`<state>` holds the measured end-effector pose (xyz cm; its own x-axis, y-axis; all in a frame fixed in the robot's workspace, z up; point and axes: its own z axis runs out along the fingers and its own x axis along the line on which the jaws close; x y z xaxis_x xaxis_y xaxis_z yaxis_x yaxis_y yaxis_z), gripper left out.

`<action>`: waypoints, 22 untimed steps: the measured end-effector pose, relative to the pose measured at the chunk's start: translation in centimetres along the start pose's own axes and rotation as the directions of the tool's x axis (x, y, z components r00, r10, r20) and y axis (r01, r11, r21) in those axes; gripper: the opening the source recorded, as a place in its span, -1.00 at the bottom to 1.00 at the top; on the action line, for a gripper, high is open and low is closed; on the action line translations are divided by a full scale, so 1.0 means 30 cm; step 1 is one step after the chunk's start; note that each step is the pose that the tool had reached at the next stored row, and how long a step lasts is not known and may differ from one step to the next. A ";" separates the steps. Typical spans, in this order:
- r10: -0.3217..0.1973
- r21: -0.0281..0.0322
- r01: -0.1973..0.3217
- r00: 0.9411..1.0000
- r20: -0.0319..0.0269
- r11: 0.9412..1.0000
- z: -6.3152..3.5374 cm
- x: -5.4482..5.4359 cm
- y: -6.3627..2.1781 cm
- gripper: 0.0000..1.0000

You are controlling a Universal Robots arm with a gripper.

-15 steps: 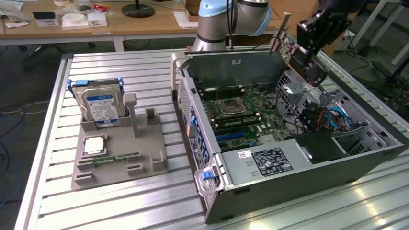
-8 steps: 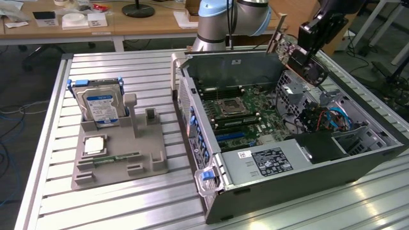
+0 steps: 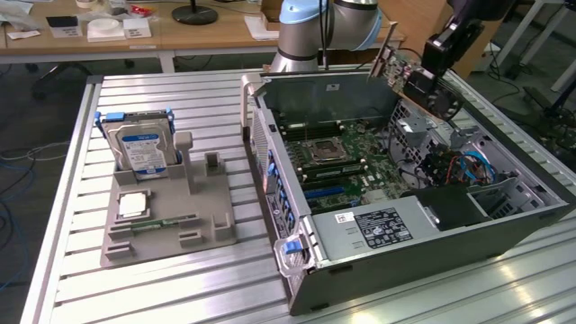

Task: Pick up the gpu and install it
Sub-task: 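Insert the gpu into the slot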

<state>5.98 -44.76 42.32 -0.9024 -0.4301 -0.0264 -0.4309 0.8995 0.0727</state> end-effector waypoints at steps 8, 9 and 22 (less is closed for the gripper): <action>-0.144 -0.005 0.144 0.989 -0.010 0.990 0.004 0.000 0.000 -0.47; -0.162 -0.005 0.162 0.987 -0.011 0.987 0.004 0.000 0.000 -0.47; -0.388 -0.016 0.388 0.921 -0.026 0.921 0.010 0.000 -0.001 -0.47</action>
<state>5.98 -44.76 42.01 -0.6637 -0.7476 -0.0265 -0.7471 0.6607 0.0728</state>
